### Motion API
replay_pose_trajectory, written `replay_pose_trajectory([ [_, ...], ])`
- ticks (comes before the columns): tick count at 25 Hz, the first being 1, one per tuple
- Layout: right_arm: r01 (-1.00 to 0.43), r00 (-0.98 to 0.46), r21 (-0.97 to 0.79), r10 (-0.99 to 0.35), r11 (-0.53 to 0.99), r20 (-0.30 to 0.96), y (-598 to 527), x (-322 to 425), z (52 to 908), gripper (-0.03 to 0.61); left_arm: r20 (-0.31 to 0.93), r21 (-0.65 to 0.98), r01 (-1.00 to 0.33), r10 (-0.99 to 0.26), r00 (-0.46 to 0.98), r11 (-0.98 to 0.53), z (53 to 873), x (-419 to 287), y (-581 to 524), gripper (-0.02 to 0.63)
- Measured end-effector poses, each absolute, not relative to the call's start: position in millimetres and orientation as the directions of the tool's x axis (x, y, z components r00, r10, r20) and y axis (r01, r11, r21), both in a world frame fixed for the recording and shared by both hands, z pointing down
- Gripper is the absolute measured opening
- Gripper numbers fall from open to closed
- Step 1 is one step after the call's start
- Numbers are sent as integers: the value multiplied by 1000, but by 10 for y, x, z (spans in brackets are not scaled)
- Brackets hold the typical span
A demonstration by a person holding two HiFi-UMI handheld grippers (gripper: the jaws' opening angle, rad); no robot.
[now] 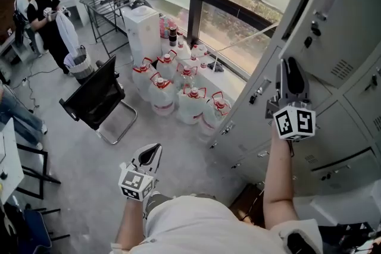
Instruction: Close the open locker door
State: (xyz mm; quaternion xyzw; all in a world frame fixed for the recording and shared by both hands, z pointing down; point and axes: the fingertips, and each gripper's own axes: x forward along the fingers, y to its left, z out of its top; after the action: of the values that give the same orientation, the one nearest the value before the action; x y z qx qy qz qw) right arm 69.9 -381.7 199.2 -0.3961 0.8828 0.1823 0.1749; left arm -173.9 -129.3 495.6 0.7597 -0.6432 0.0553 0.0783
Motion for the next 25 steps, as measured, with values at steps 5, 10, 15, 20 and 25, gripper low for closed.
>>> replay_pose_trajectory([
  [5, -759, -620, 148, -636, 634, -459, -4011, 711, 1971, 98, 185, 45, -994, -977, 105, -98, 4949, -1771, -1233, 3],
  [10, -758, -610, 104, -642, 644, -464, -4184, 749, 1945, 97, 189, 44, -998, -980, 57, -49, 4945, -1838, -1162, 2],
  [15, -766, -593, 74, -658, 638, -464, -4378, 834, 1940, 95, 197, 49, -999, -980, 28, -18, 4977, -1813, -1136, 2],
  [20, -783, -565, 39, -683, 621, -463, -4568, 910, 1929, 97, 209, 53, -999, -978, 4, 8, 5021, -1805, -1075, 3],
  [25, -797, -527, -18, -710, 604, -468, -4753, 1048, 1955, 97, 220, 56, -998, -975, -24, 37, 5070, -1822, -1027, 3],
])
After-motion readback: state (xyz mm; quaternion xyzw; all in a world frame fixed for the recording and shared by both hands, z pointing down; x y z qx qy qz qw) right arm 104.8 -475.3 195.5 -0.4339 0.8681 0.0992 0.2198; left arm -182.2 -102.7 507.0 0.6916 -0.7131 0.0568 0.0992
